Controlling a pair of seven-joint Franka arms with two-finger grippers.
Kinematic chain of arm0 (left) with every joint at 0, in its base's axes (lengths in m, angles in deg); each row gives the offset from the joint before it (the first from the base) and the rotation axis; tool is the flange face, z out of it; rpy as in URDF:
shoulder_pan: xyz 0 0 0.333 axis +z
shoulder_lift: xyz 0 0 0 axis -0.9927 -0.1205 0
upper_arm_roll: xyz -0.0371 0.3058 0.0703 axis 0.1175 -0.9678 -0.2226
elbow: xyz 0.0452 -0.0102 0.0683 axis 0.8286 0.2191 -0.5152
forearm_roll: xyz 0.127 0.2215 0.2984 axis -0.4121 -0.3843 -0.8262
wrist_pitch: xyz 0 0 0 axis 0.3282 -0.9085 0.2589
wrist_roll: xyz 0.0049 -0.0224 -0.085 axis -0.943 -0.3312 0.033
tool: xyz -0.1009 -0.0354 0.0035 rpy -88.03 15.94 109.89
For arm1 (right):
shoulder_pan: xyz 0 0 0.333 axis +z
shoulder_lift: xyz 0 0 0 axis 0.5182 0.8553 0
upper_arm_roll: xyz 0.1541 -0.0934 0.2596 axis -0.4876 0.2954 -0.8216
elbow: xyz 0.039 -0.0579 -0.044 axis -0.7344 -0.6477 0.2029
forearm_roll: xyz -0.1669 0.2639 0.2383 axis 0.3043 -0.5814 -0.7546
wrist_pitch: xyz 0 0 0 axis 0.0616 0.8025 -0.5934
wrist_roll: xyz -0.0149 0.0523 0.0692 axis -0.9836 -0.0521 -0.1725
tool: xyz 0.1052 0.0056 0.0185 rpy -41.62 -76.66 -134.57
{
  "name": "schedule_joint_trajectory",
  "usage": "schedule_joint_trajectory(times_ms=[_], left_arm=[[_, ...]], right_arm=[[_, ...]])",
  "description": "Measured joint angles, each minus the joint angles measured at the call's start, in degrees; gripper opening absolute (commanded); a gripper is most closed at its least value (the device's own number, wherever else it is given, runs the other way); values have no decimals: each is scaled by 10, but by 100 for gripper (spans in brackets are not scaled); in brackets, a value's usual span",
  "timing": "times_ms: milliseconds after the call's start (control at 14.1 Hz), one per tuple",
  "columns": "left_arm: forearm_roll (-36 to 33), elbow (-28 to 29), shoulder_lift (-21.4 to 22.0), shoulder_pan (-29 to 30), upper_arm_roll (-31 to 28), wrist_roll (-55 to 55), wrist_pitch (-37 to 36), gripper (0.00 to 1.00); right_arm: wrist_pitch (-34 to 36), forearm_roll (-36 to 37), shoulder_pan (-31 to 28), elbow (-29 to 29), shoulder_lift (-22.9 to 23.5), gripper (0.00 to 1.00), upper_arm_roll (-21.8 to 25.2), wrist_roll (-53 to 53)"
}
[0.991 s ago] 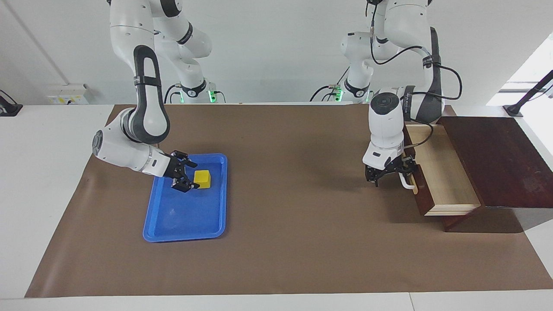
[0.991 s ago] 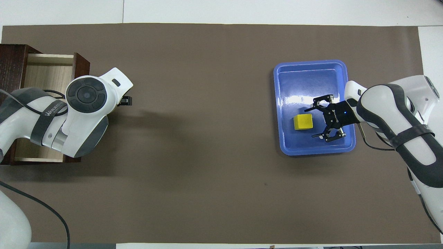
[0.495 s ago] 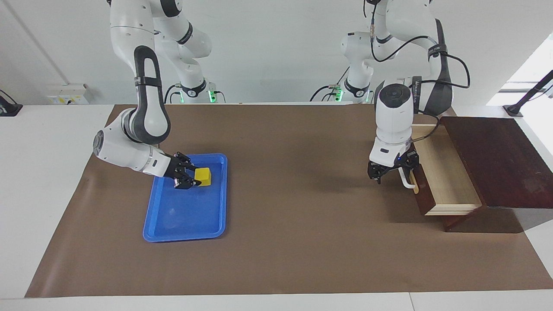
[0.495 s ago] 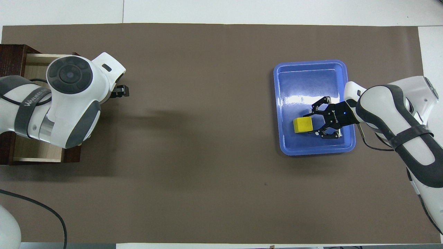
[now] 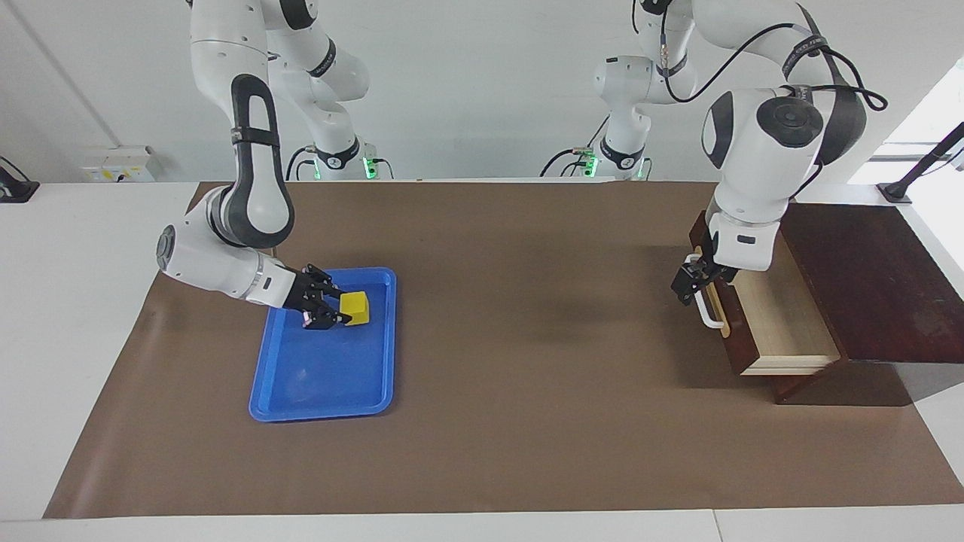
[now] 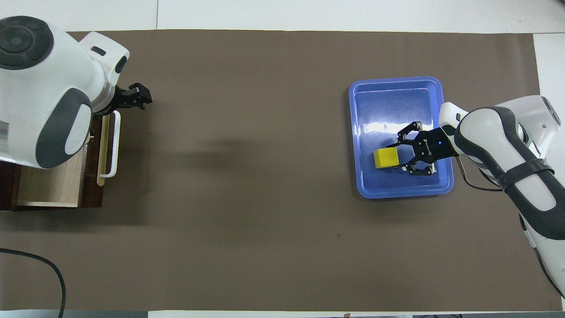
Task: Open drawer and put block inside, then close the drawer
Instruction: 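Lift the cube with the right gripper toward the left gripper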
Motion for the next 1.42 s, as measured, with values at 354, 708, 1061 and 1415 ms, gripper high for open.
schedule_joint_trajectory(times_ms=[354,708,1061,1415], left_arm=[[25,-2,-3,-4,9,-222,-14,100],[34,-2,-3,-24,15,-472,-31,100],[35,-2,-2,-81,18,-672,-34,100],[36,7,3,-172,20,-760,-48,100]], right_arm=[[54,0,28,44,-47,0,-11,-96],[50,0,125,79,-72,0,-14,-236],[-14,0,231,111,-67,0,-15,-375],[-101,0,325,122,-55,0,-15,-459]])
